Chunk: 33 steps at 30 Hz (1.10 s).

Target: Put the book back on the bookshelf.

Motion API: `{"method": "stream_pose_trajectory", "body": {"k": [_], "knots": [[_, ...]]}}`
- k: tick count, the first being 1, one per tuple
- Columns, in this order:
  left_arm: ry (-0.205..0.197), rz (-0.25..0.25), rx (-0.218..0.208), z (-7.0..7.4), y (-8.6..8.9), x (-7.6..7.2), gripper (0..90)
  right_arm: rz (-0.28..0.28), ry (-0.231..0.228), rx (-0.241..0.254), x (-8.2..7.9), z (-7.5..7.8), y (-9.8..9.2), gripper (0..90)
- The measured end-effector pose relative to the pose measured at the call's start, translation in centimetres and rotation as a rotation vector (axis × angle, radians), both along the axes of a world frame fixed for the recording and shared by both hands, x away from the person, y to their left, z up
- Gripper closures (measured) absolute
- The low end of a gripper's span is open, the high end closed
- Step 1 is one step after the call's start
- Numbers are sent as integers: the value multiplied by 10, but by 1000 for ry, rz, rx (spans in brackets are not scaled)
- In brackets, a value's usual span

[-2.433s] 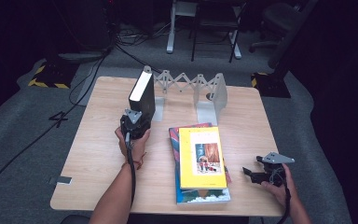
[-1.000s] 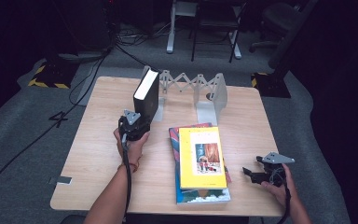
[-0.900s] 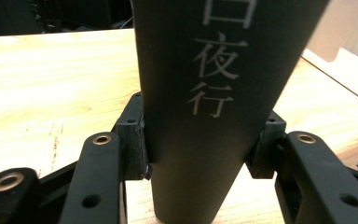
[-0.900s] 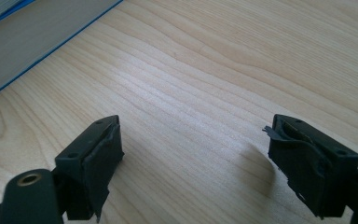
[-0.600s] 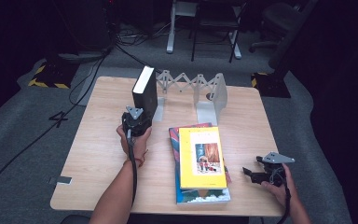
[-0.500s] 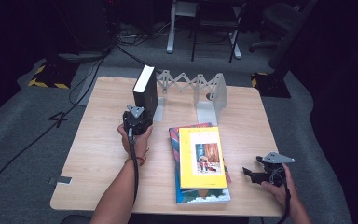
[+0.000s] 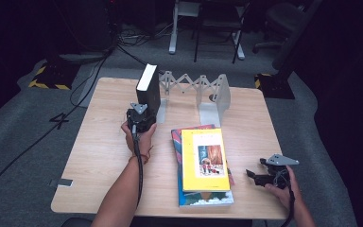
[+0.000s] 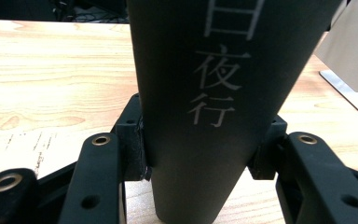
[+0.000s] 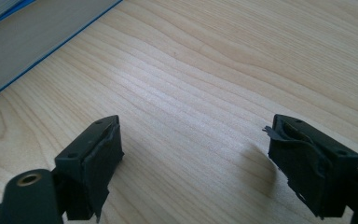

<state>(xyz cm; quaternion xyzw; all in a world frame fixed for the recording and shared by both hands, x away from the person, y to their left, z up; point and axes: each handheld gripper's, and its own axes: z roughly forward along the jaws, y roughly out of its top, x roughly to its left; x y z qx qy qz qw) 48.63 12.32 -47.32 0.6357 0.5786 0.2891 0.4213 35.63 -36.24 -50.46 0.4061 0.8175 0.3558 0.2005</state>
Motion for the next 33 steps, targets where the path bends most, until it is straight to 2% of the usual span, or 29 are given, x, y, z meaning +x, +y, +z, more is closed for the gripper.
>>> {"method": "stream_pose_trajectory", "body": {"k": [2, 3, 4, 5, 8, 11, 13, 14, 15, 17, 18, 20, 23, 33], "knots": [[2, -13, -9, 2, 1, -2, 496, 0, -2, -2, 0, 0, 0, 175], [-7, -25, 1, 3, 3, -5, 456, 1, 0, 0, 0, 0, 0, 174], [-4, -29, 14, 4, 3, -7, 443, 2, 1, 0, 0, 0, 0, 175], [-1, -46, 44, 4, 3, -9, 430, 2, 1, 0, 0, 0, 0, 175], [-10, -68, 79, 3, 6, -18, 414, 2, -2, -2, 0, 0, 0, 175], [0, -85, 44, 0, 12, -27, 404, 3, 1, 0, 0, 0, 0, 175], [0, -102, 54, -3, 12, -30, 448, 3, 0, 0, 0, 0, 0, 174], [-3, -104, 44, -5, 13, -31, 450, 2, -1, -1, 0, 0, 0, 175], [-7, -120, 19, -6, 13, -31, 502, 2, -2, -2, 0, 0, 0, 174], [-14, -102, 36, -6, 11, -31, 526, 2, -3, -2, 0, 0, 0, 174], [-18, -96, 63, -6, 8, -30, 529, 2, -1, -1, 0, 0, 0, 174], [-18, -89, 75, -6, 6, -29, 531, 2, 1, 0, 0, 0, 0, 173], [-34, -52, 88, -7, 0, -23, 537, 3, -1, -2, 0, 0, 0, 173], [-12, -2, 74, -5, -6, -6, 537, 3, 0, -1, 0, 0, 0, 173]]}}
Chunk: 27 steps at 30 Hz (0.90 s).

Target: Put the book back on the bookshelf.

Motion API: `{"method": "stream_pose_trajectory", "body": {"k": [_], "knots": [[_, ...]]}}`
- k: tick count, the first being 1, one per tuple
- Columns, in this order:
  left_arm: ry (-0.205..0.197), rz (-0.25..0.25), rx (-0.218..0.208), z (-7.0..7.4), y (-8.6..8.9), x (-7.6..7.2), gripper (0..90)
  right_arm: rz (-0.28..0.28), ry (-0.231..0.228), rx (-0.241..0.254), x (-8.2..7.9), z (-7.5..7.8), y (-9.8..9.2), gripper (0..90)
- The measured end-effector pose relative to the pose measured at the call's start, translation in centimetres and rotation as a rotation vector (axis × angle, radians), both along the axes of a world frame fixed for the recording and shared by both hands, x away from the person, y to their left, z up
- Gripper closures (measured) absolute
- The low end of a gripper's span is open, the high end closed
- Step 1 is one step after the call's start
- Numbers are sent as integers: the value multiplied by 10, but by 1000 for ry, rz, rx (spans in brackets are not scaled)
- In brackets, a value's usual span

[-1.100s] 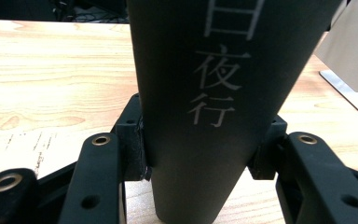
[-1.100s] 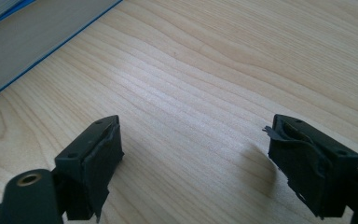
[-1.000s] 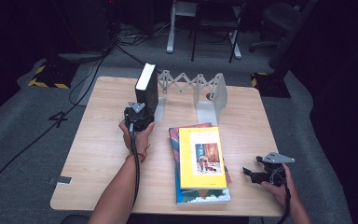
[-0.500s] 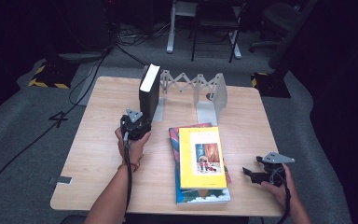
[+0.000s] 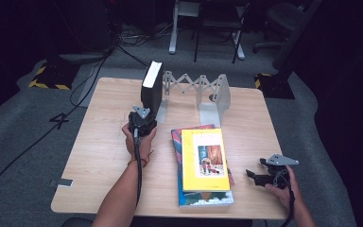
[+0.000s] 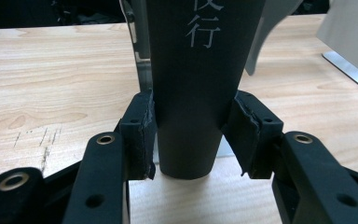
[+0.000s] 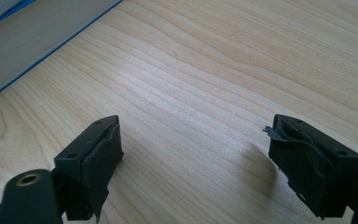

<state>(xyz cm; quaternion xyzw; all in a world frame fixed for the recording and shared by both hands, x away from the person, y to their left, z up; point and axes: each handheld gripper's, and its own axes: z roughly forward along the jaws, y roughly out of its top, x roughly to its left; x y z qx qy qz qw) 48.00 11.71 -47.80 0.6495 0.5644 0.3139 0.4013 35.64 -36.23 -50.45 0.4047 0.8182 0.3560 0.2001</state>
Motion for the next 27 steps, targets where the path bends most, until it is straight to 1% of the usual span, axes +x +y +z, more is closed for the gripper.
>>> {"method": "stream_pose_trajectory", "body": {"k": [2, 4, 9, 10, 12, 16, 17, 20, 22, 23, 25, 26, 27], "knots": [[4, 11, -5, 1, 0, 1, 534, 0, 0, -1, 0, 0, 0, 173], [1, 6, -2, 0, 0, 1, 532, 0, 0, 0, 0, 0, 0, 172], [4, 2, -15, 0, 1, 1, 529, 0, 0, -1, 0, 0, 0, 173], [6, -8, -25, 0, 2, 0, 527, 0, 2, 1, 0, 0, 0, 172], [12, -19, -28, 0, 4, 0, 525, 1, 2, 2, 0, 0, 0, 173], [15, -34, -15, 0, 4, -2, 525, 0, 1, 0, 0, 0, 0, 173], [17, -42, -6, 1, 5, -4, 526, 0, 1, 0, 0, 0, 0, 173], [9, -54, -5, 2, 7, -7, 521, 0, 1, 0, 0, 0, 0, 173], [3, -70, 5, 4, 11, -11, 492, -1, 1, 0, 0, 0, 0, 173], [6, -93, 0, 4, 14, -15, 466, 0, 0, -1, 0, 0, 0, 173], [21, -118, 17, 2, 17, -18, 450, 2, 1, 0, 0, 0, 0, 173], [21, -118, 17, 2, 17, -18, 445, 2, 1, 0, 0, 0, 0, 173], [18, -128, 20, 1, 20, -20, 441, 2, 1, 1, 0, 0, 0, 173]]}}
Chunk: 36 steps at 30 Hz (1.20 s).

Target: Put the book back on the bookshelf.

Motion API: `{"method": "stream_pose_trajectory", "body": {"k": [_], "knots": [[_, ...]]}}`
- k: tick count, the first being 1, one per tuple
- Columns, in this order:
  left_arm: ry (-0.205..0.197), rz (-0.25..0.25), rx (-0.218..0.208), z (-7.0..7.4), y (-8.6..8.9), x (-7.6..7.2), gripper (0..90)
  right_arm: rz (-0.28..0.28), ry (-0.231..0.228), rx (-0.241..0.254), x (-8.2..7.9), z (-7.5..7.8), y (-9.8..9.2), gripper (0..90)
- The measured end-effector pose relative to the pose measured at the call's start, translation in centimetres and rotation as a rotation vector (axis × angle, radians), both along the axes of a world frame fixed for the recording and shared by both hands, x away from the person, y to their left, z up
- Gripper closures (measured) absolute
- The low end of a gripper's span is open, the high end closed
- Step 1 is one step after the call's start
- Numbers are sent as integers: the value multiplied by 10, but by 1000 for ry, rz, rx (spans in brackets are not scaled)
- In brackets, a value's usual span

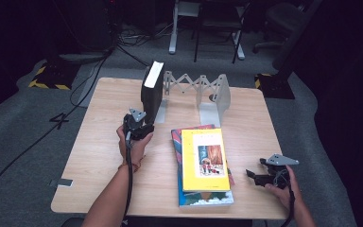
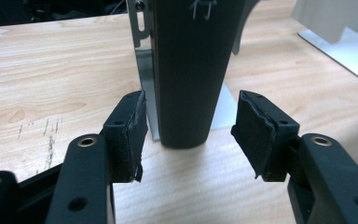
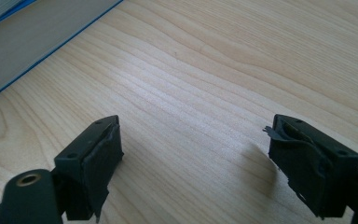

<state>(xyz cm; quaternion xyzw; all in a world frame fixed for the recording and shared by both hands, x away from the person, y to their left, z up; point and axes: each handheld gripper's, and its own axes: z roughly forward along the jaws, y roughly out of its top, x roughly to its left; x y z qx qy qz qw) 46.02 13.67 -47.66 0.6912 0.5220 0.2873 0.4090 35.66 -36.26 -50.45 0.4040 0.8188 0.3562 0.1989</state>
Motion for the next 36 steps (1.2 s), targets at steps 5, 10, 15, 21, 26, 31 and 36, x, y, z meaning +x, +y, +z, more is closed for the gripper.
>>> {"method": "stream_pose_trajectory", "body": {"k": [5, 10, 15, 21, 26, 31, 36], "knots": [[19, -49, 8, 1, 7, -7, 423, -3, -4, -3, -1, 0, 1, 173], [42, -152, 45, 4, 9, -17, 395, 1, -7, -5, -1, 0, 1, 173], [70, -251, 83, 5, 9, -26, 382, 3, -13, -9, -1, 0, 1, 173], [74, -370, 153, 6, 3, -41, 347, 8, -26, -28, -2, 1, 3, 173], [60, -443, 177, 5, 0, -54, 312, 13, -20, -51, -3, 4, 6, 200], [62, -517, 203, 4, -2, -73, 274, 49, 0, -50, -6, 10, 13, 221], [62, -559, 255, -2, -1, -87, 262, 109, 6, -31, -10, 18, 22, 233]]}}
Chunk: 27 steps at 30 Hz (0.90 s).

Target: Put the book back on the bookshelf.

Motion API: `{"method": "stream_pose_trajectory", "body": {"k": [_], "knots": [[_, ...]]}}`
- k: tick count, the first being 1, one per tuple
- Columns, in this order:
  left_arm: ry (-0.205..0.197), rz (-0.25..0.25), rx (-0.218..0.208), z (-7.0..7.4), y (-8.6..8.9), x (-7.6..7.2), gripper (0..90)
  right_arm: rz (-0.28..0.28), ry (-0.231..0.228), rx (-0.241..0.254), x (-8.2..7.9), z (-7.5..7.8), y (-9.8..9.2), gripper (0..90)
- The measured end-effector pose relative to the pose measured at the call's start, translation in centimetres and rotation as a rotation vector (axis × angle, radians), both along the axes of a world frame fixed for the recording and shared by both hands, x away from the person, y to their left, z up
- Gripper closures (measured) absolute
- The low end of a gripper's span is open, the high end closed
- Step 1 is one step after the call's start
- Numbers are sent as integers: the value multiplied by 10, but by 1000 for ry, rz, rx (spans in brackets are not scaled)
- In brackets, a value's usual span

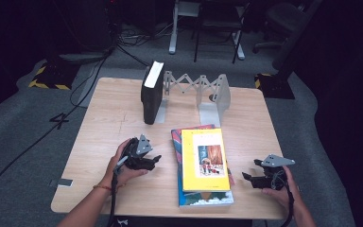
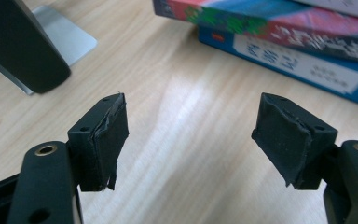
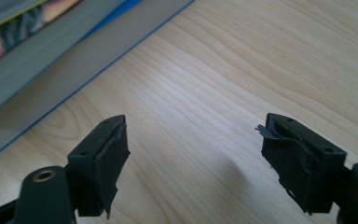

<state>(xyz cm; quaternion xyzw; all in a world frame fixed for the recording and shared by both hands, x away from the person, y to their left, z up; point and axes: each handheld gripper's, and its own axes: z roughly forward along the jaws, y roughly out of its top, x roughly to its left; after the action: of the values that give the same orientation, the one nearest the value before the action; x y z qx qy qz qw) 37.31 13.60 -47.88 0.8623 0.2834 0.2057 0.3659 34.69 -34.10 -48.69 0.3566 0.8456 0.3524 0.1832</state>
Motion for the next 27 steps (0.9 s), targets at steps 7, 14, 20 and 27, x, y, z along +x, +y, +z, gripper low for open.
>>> {"method": "stream_pose_trajectory", "body": {"k": [7, 14, 20, 27], "knots": [[13, -31, 53, -9, -1, -16, 215, -11, -13, 33, -5, 15, 5, 256], [4, -83, 101, -20, -7, -33, 207, 27, -19, 61, -12, 34, 18, 290], [46, -91, 58, -22, -7, -35, 204, 86, -29, 71, -20, 49, 35, 341], [128, -96, -7, -25, -7, -32, 191, 175, -16, 51, -29, 63, 66, 325]]}}
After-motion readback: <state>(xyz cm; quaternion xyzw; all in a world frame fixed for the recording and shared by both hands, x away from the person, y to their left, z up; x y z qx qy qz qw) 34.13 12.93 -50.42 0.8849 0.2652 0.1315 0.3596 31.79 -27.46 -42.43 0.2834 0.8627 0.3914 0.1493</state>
